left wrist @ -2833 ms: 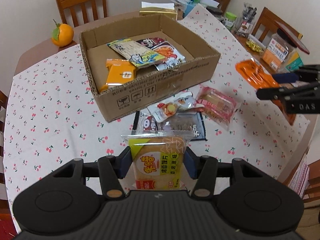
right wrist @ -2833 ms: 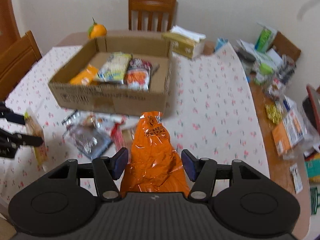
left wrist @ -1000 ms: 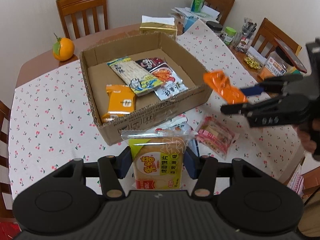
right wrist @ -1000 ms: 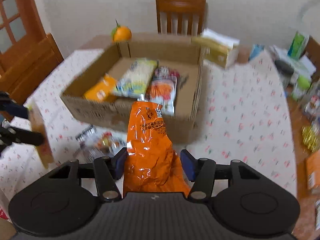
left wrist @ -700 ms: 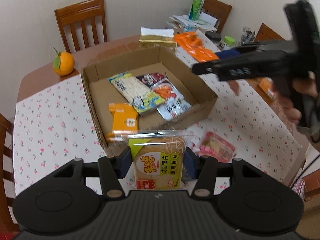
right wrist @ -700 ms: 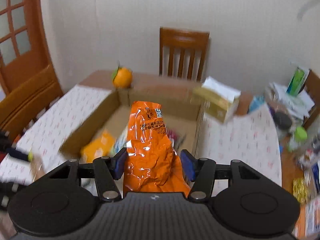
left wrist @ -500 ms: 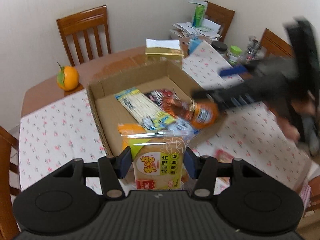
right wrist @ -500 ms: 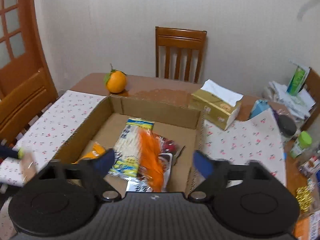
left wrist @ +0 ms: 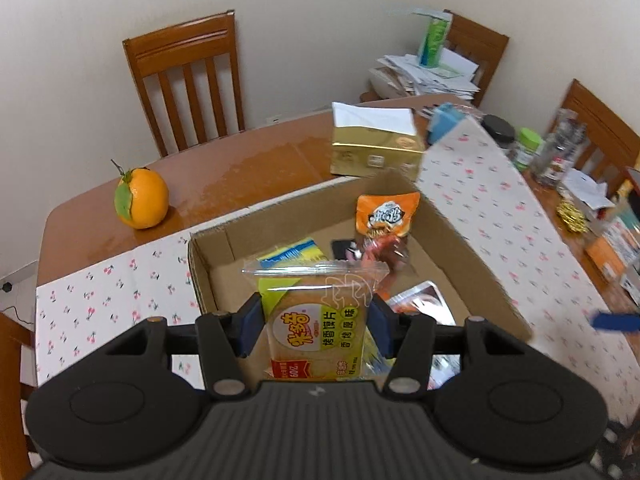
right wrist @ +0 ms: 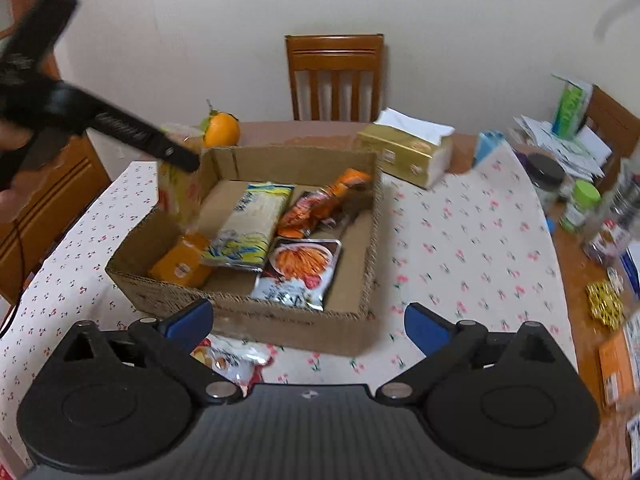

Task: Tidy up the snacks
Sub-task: 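Carry the bread packet into the box with the left gripper while the right drops the orange bag, then move the left gripper to the grey mesh-print packet while the right moves to the pink bread packet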

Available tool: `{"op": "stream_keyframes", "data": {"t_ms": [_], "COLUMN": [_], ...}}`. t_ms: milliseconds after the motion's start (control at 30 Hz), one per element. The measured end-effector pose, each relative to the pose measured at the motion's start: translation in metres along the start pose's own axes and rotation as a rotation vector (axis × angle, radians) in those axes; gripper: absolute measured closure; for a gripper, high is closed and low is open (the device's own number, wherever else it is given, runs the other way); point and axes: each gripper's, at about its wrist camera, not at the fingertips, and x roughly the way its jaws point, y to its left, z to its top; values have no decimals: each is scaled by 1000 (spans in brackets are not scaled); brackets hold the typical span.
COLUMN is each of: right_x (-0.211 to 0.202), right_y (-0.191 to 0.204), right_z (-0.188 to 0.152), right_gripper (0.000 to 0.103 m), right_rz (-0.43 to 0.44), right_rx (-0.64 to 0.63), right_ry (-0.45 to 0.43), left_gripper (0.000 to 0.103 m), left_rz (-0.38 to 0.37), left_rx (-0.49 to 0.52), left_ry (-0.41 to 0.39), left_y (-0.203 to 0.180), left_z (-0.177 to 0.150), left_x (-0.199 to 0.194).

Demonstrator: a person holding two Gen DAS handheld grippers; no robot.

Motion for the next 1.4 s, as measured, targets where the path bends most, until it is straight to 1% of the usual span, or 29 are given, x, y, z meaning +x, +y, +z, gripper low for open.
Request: {"op": "stream_keyframes", "data": {"t_ms": [33,100,133,167,267,333,367,400,433,533,633,767,867,933,1100,1167,1300,1400], "right_x": [-2,-6,-7,-9,-12,-12,-12,-11,-9,-2,8,23,37,46,61,64,66,67], "right_y": [-2,-5,-7,-7,-7,-7,-7,-7,-6,-1,6,15,20,22,26,22,9,1], "right_z": [-2,-4,-6,-7,-12,-17,-19,-21,-24,-33,-46,-65,-78,-85,-92,-92,-90,-90], "right_gripper": [0,0,0,0,0,0,0,0,0,0,0,0,0,0,0,0,0,0], "right_rz": [-8,-16,-22,-27,-52,-57,-57,-56,-56,-58,-50,-34,-29,-31,-37,-14,-22,-12], "right_rx": [10,22,27,29,19,12,9,7,0,-30,-57,-107,-134,-150,-173,-155,-142,-153], "right_ry": [1,-1,-2,-4,0,6,10,17,23,42,81,137,187,209,221,217,194,184], "left_gripper": [32,20,20,20,19,18,17,12,10,10,10,10,10,10,10,10,10,10], "left_rz": [18,90,112,119,102,96,100,109,120,145,160,140,168,165,151,141,141,140], "left_rx": [-11,-32,-33,-35,-64,-65,-58,-51,-45,-36,-55,-123,-129,-126,-148,-153,-165,-196], "left_ry": [-1,-25,-37,-39,-49,-59,-67,-75,-86,-110,-118,-101,-91,-68,-1,17,39,54], "left_y": [3,8,9,10,12,11,8,5,2,-6,-11,-17,-28,-37,-55,-61,-72,-77], "left_z": [3,4,3,1,-8,-16,-21,-26,-30,-49,-69,-102,-124,-138,-165,-171,-174,-174], "left_x": [8,17,18,19,9,-2,-8,-14,-21,-41,-56,-68,-71,-69,-57,-50,-36,-24]}}
